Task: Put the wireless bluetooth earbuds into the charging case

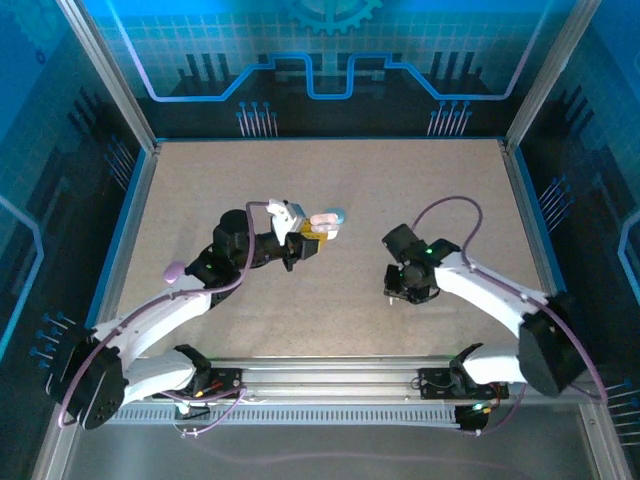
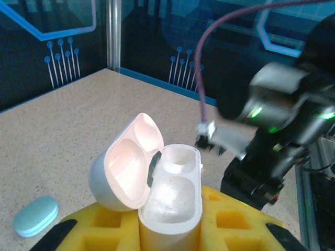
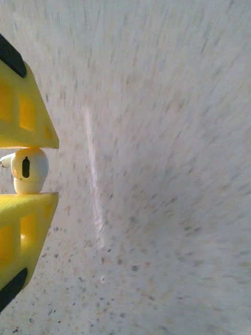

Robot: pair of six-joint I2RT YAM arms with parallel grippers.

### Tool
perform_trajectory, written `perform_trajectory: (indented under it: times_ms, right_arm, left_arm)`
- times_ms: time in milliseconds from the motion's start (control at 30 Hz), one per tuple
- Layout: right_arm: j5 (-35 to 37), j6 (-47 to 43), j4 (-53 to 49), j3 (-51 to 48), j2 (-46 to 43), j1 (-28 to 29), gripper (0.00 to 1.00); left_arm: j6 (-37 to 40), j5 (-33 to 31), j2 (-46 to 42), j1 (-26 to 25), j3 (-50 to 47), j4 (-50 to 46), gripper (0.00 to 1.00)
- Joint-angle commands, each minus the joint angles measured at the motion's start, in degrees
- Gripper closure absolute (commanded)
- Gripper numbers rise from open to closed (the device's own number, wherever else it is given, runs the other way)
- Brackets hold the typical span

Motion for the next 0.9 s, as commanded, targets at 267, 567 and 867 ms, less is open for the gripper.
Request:
perform_trajectory:
  times_ms: [267,567,867]
  right_arm:
    - [5.0,-10.8,11.4,15.7,-14.3,1.6,0.74]
    - [4.6,-10.6,22.1,16.3,-12.6,7.9,0.74]
    - [4.8,-10.8,25.9,14.2,-11.4,10.1,0.73]
  left_arm:
    - [-6.6,-10.0,8.8,-7.3,-2.0,17.5,0.78]
    - [-6.3,-16.8,12.3,-12.5,-1.1,23.3,0.78]
    - [-6.7,-17.7,12.2,-13.2,-0.9,24.7,0.77]
